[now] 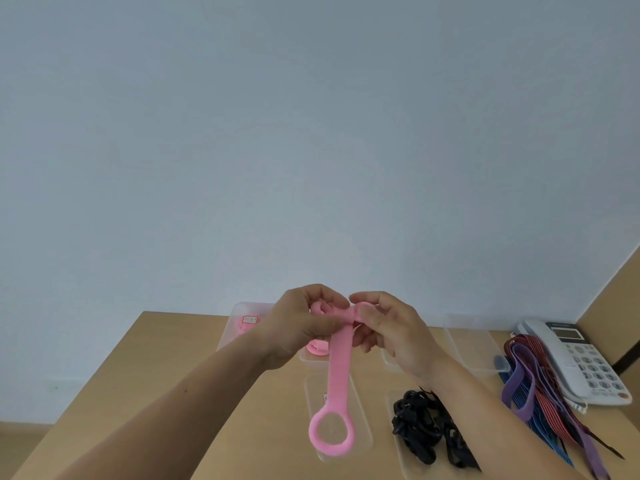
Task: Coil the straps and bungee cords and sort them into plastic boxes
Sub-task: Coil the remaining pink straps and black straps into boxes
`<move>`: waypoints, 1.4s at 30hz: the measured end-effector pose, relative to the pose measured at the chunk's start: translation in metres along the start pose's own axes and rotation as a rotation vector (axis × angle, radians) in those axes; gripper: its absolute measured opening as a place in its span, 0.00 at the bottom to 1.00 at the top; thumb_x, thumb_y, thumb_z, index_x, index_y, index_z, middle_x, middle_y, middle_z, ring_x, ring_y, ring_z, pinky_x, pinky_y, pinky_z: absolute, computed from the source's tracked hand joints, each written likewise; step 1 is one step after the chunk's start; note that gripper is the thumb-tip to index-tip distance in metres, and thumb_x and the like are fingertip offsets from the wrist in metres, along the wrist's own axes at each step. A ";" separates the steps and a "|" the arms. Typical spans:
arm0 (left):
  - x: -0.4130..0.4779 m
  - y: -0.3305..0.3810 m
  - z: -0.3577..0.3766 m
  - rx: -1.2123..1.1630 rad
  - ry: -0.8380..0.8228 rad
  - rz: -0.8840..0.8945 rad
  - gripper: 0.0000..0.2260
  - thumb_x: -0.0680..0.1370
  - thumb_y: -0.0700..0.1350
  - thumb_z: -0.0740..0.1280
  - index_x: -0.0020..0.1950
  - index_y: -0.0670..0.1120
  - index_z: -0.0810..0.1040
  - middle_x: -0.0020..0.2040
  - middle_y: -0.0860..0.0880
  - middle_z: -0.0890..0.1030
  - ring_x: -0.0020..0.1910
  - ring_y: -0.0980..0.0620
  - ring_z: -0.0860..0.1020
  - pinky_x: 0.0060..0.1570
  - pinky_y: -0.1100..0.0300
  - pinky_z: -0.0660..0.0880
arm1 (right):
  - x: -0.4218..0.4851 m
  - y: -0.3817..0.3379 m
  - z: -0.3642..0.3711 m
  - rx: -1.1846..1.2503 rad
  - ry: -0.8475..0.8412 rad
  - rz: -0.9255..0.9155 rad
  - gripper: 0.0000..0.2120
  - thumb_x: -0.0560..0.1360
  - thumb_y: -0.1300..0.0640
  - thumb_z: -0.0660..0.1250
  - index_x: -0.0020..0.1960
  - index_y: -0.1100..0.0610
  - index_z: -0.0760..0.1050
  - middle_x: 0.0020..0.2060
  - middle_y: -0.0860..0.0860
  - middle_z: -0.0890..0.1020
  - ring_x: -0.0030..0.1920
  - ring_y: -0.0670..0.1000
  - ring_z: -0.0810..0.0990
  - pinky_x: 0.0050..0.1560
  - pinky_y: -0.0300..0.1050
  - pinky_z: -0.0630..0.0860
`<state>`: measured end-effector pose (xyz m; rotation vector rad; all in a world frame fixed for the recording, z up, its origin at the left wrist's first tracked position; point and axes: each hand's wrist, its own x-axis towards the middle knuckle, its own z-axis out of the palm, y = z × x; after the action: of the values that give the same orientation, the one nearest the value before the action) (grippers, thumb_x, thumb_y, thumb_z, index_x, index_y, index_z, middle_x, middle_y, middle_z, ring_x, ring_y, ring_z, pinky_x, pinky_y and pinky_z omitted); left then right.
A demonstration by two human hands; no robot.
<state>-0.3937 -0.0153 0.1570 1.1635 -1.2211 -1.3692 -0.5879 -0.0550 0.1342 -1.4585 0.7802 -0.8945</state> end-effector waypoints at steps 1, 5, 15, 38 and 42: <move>-0.001 -0.002 0.000 0.021 0.010 0.001 0.09 0.74 0.30 0.72 0.52 0.40 0.80 0.47 0.40 0.80 0.44 0.42 0.84 0.49 0.51 0.81 | 0.000 -0.001 0.000 -0.020 -0.002 0.018 0.21 0.71 0.47 0.73 0.60 0.57 0.77 0.39 0.57 0.85 0.38 0.56 0.83 0.37 0.45 0.77; -0.002 -0.004 0.001 0.026 0.015 -0.042 0.17 0.74 0.32 0.73 0.61 0.42 0.77 0.53 0.38 0.79 0.50 0.39 0.83 0.58 0.42 0.78 | 0.002 0.000 0.000 -0.155 0.032 0.014 0.09 0.74 0.54 0.72 0.53 0.56 0.79 0.36 0.53 0.85 0.34 0.52 0.83 0.33 0.42 0.76; -0.008 0.003 -0.002 0.078 -0.126 -0.203 0.10 0.78 0.38 0.69 0.58 0.39 0.74 0.50 0.35 0.84 0.45 0.39 0.83 0.42 0.53 0.80 | -0.005 0.002 0.011 -0.256 0.081 -0.155 0.11 0.74 0.59 0.70 0.49 0.44 0.77 0.43 0.43 0.83 0.42 0.44 0.81 0.44 0.39 0.79; -0.009 0.000 0.009 -0.023 -0.008 -0.060 0.11 0.74 0.30 0.72 0.54 0.39 0.77 0.51 0.37 0.77 0.45 0.38 0.83 0.51 0.43 0.81 | -0.013 -0.002 0.007 -0.087 0.071 0.067 0.08 0.77 0.54 0.70 0.51 0.59 0.79 0.37 0.55 0.85 0.34 0.51 0.81 0.34 0.44 0.76; -0.009 -0.001 0.010 -0.032 -0.011 -0.102 0.18 0.73 0.30 0.72 0.61 0.40 0.73 0.55 0.37 0.78 0.49 0.37 0.83 0.50 0.45 0.81 | -0.012 -0.001 0.004 -0.075 0.076 -0.004 0.06 0.77 0.60 0.71 0.52 0.60 0.80 0.33 0.53 0.83 0.33 0.50 0.79 0.33 0.42 0.75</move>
<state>-0.4022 -0.0053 0.1571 1.2110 -1.1568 -1.4669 -0.5900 -0.0420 0.1345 -1.4989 0.8760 -0.9371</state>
